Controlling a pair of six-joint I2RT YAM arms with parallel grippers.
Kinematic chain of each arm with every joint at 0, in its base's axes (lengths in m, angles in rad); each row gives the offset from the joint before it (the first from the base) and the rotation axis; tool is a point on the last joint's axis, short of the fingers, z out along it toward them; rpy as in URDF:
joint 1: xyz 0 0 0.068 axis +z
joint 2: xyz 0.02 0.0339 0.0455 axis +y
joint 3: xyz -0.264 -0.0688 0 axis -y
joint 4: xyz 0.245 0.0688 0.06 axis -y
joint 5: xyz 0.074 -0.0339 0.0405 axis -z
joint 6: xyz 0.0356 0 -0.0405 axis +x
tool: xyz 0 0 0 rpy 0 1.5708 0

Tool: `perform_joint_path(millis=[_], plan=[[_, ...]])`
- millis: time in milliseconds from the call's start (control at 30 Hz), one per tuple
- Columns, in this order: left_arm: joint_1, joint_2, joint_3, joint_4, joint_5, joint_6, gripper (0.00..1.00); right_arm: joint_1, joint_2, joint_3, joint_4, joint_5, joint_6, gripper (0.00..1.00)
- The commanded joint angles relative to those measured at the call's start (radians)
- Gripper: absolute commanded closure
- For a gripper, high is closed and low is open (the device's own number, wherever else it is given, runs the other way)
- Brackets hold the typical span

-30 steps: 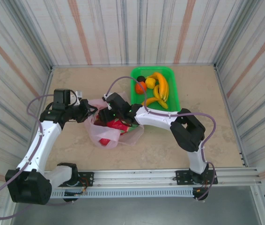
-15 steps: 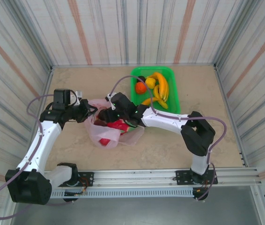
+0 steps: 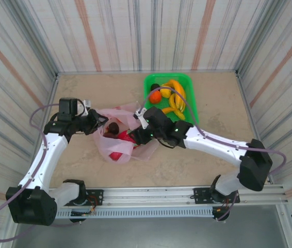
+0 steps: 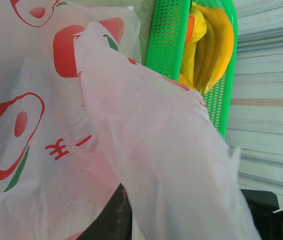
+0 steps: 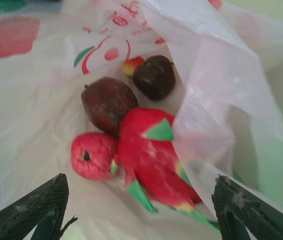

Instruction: Place the fake fruits into the plastic bag and tie a complex knot

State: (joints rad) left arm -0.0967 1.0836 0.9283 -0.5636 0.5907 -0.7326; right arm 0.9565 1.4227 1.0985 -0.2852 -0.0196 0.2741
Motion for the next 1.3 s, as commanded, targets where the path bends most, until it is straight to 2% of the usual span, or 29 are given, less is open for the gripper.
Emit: perform_joint_path(millis=[0,100,333,667,900,1167,1267], plan=[[-0.003,0.012,0.001,0.032,0.042,0.024,0.79,-0.047,-0.118,-0.078,-0.064,-0.002,-0.054,0.21],[-0.003,0.019,0.017,0.020,0.048,0.048,0.71,-0.098,-0.207,-0.154,-0.045,-0.046,-0.076,0.20],[0.021,0.016,0.093,-0.071,0.006,0.137,0.41,-0.168,-0.298,-0.218,-0.069,-0.069,-0.100,0.19],[0.029,-0.055,0.185,-0.173,-0.077,0.244,0.19,-0.184,-0.283,-0.229,-0.085,-0.077,-0.162,0.19],[0.029,-0.053,0.205,-0.176,-0.022,0.253,0.18,-0.190,-0.231,-0.206,-0.048,-0.116,-0.168,0.18],[0.025,-0.139,0.334,-0.290,-0.088,0.441,0.17,-0.205,-0.223,-0.195,-0.062,-0.121,-0.216,0.17],[-0.023,-0.168,0.381,-0.339,-0.117,0.502,0.17,-0.224,-0.233,-0.199,-0.064,-0.128,-0.216,0.17]])
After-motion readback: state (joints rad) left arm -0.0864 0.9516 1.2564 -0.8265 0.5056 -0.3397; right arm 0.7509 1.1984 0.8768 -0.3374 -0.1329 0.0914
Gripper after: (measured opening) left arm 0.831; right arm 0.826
